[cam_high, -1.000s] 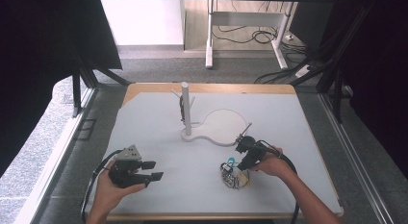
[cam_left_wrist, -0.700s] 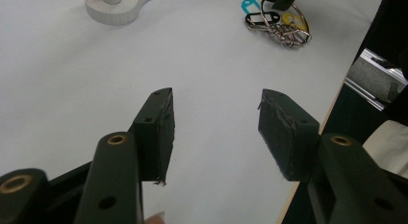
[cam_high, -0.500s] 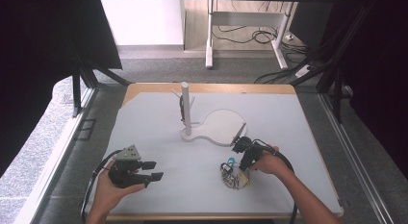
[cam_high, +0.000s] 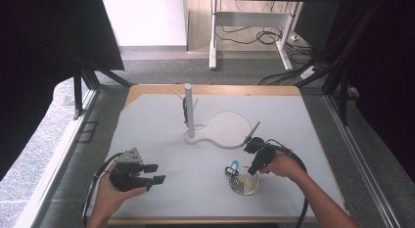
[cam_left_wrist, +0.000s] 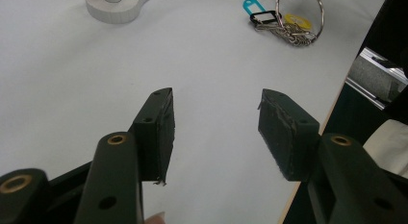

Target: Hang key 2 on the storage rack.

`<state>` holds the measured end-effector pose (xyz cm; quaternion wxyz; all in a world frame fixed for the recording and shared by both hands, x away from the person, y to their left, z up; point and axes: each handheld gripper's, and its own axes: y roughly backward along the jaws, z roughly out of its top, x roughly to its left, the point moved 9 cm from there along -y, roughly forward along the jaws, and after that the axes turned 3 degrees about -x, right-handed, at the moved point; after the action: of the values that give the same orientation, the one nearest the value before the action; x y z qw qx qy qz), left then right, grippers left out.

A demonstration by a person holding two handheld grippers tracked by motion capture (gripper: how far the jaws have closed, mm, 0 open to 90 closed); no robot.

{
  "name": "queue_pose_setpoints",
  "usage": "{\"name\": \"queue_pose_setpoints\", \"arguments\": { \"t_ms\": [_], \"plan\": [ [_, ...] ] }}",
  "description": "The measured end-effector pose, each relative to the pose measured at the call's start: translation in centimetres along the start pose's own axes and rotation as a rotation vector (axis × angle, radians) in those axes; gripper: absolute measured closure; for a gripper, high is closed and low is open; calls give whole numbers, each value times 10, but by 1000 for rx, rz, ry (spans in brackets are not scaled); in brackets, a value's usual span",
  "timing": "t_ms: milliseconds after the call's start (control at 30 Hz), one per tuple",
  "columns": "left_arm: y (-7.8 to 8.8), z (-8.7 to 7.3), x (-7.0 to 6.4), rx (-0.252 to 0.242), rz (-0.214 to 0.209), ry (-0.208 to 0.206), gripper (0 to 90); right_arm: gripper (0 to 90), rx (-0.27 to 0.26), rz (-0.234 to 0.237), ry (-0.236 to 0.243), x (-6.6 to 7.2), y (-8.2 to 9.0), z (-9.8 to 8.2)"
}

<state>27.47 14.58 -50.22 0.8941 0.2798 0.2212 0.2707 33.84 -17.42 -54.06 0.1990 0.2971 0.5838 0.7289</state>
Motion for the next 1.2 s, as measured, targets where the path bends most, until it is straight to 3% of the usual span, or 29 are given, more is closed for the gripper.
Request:
{"name": "queue_pose_setpoints", "arguments": {
  "t_ms": [367,767,1200],
  "plan": [
    [0,0,0,-8,1,15,477,865,-2,53,-2,10,21,1],
    [-6,-1,-1,5,5,11,478,863,-75,25,-8,4,64,14],
    [-9,-2,-2,15,3,5,478,863,-65,-30,11,5,99,33]
  ]
}}
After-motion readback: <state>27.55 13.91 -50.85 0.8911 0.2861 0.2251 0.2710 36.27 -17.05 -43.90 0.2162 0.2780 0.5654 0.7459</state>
